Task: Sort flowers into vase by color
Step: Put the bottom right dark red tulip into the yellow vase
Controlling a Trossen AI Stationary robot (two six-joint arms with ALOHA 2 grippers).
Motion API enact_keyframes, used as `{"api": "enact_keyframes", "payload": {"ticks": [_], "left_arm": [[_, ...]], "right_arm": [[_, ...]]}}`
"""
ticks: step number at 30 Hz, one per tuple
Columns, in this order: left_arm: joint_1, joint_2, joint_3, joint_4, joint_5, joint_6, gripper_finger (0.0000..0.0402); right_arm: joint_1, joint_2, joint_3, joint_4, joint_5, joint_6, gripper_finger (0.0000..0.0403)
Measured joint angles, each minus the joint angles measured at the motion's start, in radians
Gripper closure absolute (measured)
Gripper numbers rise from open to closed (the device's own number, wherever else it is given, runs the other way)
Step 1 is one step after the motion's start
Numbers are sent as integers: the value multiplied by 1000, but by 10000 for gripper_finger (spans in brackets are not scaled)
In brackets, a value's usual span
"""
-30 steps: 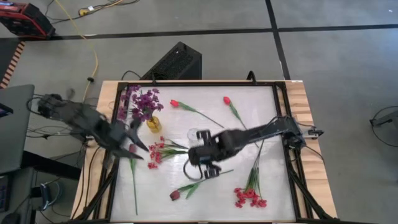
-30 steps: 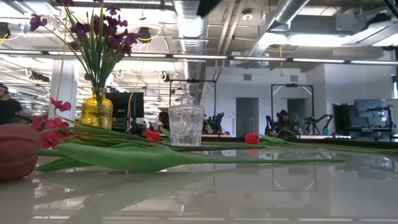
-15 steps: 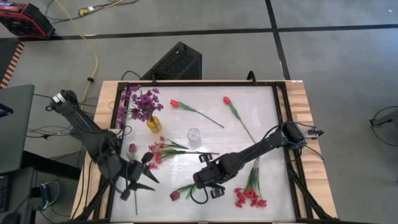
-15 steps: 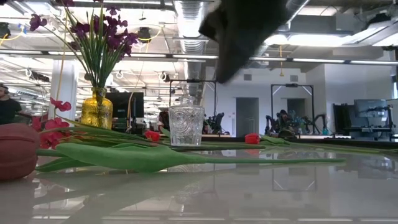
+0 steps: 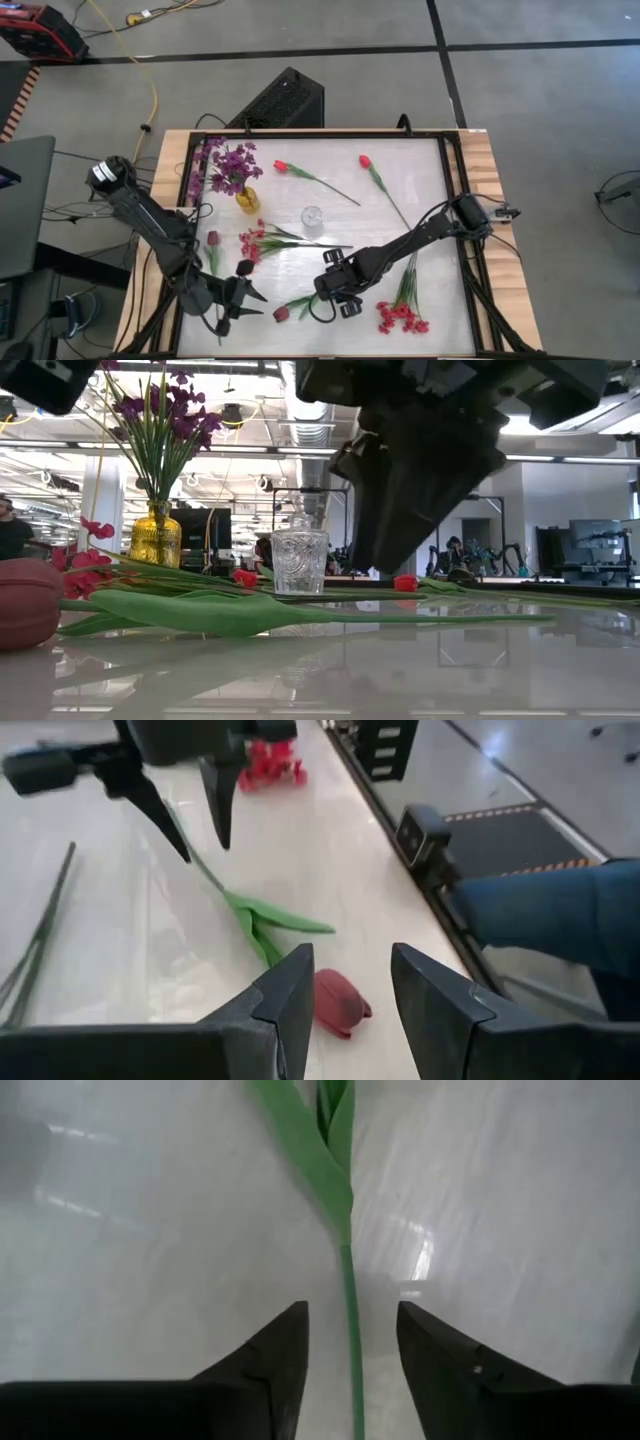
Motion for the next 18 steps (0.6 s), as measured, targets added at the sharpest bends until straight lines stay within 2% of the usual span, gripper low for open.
{"api": "enact_keyframes", "payload": {"ticks": [4, 10, 14, 18], "left_arm": [[0, 90, 0, 63, -9, 2, 278], [18, 199, 0, 226, 19, 63, 278], [48, 217, 0, 274, 53, 121, 278], [77, 195, 0, 270, 60, 171, 278]], "right_arm": [[-6, 12, -12, 25, -5, 2, 215], [-4, 31, -72, 44, -32, 27, 233], [-4, 26, -111, 70, -45, 62, 270], [3, 27, -112, 72, -89, 76, 330]]}}
